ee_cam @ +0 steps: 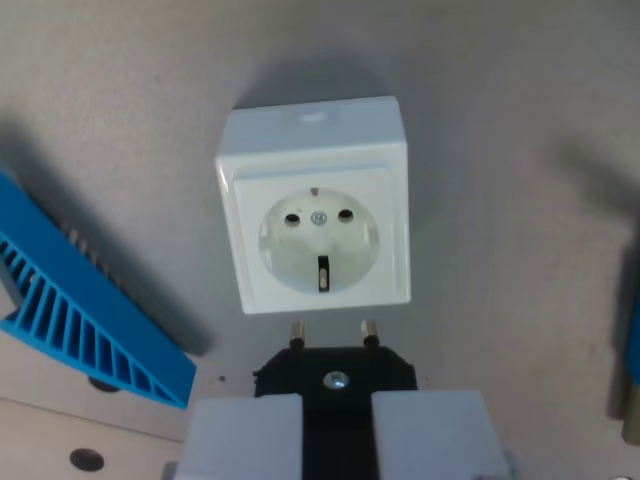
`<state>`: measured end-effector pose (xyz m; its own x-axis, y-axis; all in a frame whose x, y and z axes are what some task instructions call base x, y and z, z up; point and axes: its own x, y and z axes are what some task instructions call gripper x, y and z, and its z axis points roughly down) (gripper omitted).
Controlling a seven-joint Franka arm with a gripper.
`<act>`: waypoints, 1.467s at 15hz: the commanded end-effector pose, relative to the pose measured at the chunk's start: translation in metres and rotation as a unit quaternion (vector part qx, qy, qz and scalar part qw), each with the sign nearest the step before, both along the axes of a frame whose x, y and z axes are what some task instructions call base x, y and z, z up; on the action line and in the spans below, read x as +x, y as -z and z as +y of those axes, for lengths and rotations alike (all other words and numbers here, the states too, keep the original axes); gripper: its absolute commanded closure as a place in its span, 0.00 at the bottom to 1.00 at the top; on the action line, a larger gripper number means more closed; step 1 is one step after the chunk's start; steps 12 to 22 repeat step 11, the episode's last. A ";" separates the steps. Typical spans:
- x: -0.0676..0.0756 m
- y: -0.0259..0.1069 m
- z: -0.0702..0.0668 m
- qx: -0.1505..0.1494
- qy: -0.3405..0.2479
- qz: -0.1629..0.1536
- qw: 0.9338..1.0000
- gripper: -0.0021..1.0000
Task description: Move above the white socket
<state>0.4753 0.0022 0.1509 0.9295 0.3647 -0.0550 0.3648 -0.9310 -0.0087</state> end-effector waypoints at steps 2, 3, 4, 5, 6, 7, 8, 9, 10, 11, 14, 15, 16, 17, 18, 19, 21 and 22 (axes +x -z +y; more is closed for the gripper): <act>-0.006 0.018 0.002 0.024 -0.030 -0.053 0.998 1.00; -0.006 0.021 0.002 0.024 -0.031 -0.053 0.998 1.00; -0.007 0.023 0.002 0.024 -0.031 -0.053 0.998 1.00; -0.007 0.025 0.003 0.024 -0.029 -0.053 0.998 1.00; -0.008 0.027 0.003 0.024 -0.029 -0.053 0.998 1.00; -0.008 0.029 0.003 0.024 -0.028 -0.053 0.998 1.00; -0.008 0.031 0.003 0.024 -0.027 -0.053 0.998 1.00; -0.008 0.032 0.003 0.023 -0.027 -0.052 0.998 1.00; -0.008 0.034 0.003 0.023 -0.027 -0.052 0.998 1.00; -0.009 0.035 0.003 0.023 -0.027 -0.052 0.998 1.00; -0.009 0.035 0.003 0.023 -0.027 -0.052 0.998 1.00; -0.009 0.035 0.003 0.023 -0.027 -0.052 0.998 1.00; -0.009 0.035 0.003 0.023 -0.027 -0.052 0.998 1.00; -0.009 0.035 0.003 0.023 -0.027 -0.052 0.998 1.00; -0.009 0.035 0.003 0.023 -0.027 -0.052 0.998 1.00; -0.009 0.035 0.003 0.023 -0.027 -0.052 0.998 1.00; -0.009 0.035 0.003 0.023 -0.027 -0.052 0.998 1.00; -0.009 0.035 0.003 0.023 -0.027 -0.052 0.998 1.00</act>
